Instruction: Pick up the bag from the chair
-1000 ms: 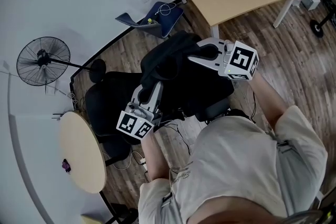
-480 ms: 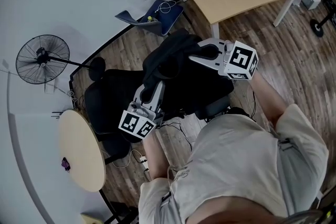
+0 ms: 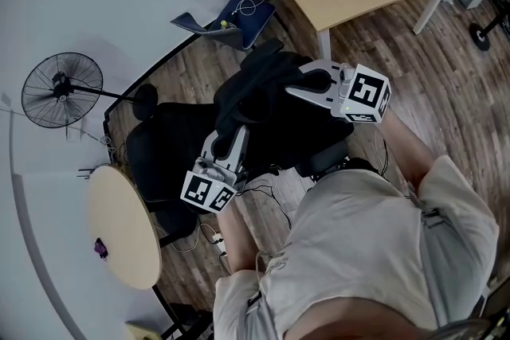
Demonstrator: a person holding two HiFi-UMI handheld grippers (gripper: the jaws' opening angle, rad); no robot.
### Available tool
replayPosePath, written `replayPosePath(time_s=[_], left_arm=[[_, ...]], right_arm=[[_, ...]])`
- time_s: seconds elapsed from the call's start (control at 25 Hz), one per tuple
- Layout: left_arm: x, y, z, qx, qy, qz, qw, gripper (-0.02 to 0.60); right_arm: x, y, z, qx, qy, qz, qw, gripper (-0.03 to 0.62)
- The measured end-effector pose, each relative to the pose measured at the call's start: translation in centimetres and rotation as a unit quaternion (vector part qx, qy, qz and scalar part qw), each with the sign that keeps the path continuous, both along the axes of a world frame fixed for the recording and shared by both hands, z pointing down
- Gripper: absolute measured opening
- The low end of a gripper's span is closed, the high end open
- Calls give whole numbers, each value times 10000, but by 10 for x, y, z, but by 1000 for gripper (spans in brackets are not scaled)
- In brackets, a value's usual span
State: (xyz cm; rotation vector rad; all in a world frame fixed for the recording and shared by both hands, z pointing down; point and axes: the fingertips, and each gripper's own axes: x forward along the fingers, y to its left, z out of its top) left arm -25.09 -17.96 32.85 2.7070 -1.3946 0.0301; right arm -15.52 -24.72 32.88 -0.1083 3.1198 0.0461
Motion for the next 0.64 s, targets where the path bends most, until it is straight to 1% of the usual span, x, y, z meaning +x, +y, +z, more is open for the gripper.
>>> replayPosePath(time_s=[0.2,0.36,0.64], left_arm=[[-3,3,3,-90,18,-76,9999,58],[-3,9,8,-164,31,-101,9998,58],[-4,2,18,-282,17,-101,9995,58]], right_arm=[[-4,3,2,-24,69,-84,9999,26],[-5,6,4,-64,32,-119,9999,26],[-7,-1,17,-167,92,-125,9997,26]])
